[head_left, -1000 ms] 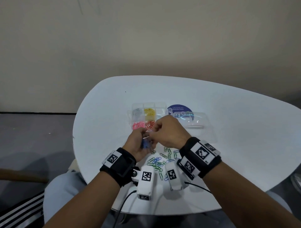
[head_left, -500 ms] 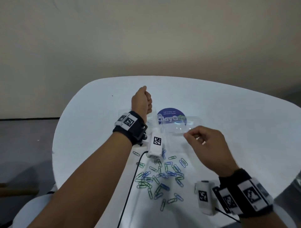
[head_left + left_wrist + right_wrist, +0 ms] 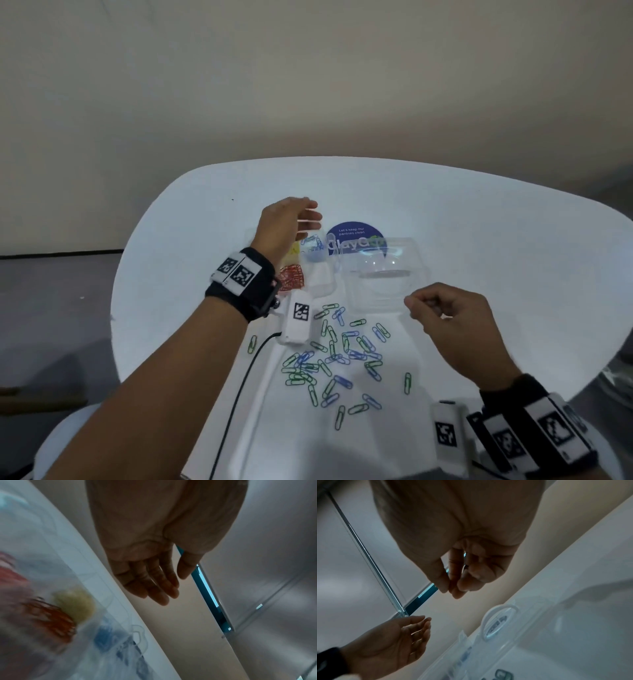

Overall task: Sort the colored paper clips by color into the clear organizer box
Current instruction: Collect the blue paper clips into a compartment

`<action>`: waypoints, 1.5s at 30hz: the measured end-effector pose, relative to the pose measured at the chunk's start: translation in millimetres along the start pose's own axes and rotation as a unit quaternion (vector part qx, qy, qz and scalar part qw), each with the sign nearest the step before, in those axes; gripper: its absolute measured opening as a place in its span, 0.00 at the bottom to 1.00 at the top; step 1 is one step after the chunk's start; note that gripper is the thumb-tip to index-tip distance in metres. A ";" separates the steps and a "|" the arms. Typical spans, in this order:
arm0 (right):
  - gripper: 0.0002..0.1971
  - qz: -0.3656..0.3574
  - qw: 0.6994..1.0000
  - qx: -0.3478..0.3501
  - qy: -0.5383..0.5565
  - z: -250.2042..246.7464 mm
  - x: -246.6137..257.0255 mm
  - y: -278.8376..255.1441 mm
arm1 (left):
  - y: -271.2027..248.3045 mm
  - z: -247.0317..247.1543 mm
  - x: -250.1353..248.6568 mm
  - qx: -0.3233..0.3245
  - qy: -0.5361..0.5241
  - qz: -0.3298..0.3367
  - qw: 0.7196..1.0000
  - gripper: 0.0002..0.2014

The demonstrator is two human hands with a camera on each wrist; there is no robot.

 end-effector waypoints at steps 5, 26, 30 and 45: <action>0.08 0.017 0.999 -0.005 0.033 19.8 9.3 6.6 | -54.4 -13.2 26.3 0.090 0.164 -0.036 0.982 0.08; 0.07 -0.011 0.858 0.238 -0.455 107.0 0.6 34.5 | -112.3 -21.6 84.8 0.125 0.414 -0.030 0.901 0.01; 0.04 0.000 0.854 0.236 -0.464 108.1 -3.5 34.5 | -113.4 -23.5 88.1 0.100 0.450 -0.045 0.886 0.03; 0.07 0.041 0.958 0.171 -0.226 85.5 4.8 4.6 | -109.9 1.9 72.7 0.176 0.551 -0.033 0.815 0.09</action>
Point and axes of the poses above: each hand's wrist, its own y-axis towards the middle knuckle, its own z-axis out of the palm, x = y × z, the point moved 3 cm from there along y, towards the middle knuckle, and after that the axes turned 12 degrees about y, right-handed, at the moved point
